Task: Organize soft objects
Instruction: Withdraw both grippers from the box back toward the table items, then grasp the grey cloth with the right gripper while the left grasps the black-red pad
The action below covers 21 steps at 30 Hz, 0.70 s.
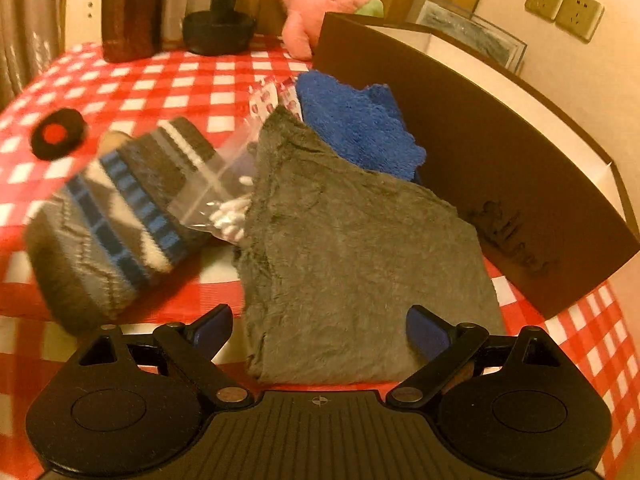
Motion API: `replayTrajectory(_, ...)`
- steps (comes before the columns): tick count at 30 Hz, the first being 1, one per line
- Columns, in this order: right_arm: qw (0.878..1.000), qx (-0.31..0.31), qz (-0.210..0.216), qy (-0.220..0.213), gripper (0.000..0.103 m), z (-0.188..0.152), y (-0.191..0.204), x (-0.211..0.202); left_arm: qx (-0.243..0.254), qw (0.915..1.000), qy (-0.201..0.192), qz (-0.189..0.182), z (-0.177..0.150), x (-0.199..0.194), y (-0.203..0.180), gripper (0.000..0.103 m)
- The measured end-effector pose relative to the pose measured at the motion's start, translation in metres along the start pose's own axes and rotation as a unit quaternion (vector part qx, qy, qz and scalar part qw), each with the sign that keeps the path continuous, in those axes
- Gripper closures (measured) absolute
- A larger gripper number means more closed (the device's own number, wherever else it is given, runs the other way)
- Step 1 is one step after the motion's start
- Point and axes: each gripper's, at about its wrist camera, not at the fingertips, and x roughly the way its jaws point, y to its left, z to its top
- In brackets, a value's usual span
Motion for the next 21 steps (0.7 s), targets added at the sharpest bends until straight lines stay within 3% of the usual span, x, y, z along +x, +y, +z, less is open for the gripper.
replayTrajectory(2, 1.000, -0.002, -0.013, -0.003, 0.010, -0.001, 0.001, 0.005, 0.001, 1.0000, 0.003, -0.001, -0.001, 0.003, 0.001, 0.031)
replayTrajectory(7, 1.000, -0.001, -0.009, -0.010, 0.039, -0.003, -0.002, 0.004, 0.008, 0.9999, 0.005, -0.010, -0.002, 0.008, 0.001, 0.031)
replayTrajectory(8, 1.000, -0.003, 0.001, -0.013, 0.051, -0.003, -0.002, 0.002, 0.009, 0.9999, 0.005, -0.011, -0.002, 0.009, 0.001, 0.031)
replayTrajectory(9, 1.000, -0.004, 0.002, -0.015, 0.071, -0.003, -0.001, -0.001, 0.010, 0.9999, 0.004, -0.013, -0.001, 0.010, 0.001, 0.031)
replayTrajectory(12, 1.000, 0.013, 0.022, -0.017, 0.090, -0.001, -0.006, -0.013, 0.011, 0.9998, 0.001, -0.015, 0.000, 0.010, 0.003, 0.031)
replayTrajectory(21, 0.990, 0.119, 0.042, -0.059, 0.095, 0.016, -0.059, -0.065, 0.008, 0.9999, -0.005, -0.013, 0.002, 0.015, 0.014, 0.031)
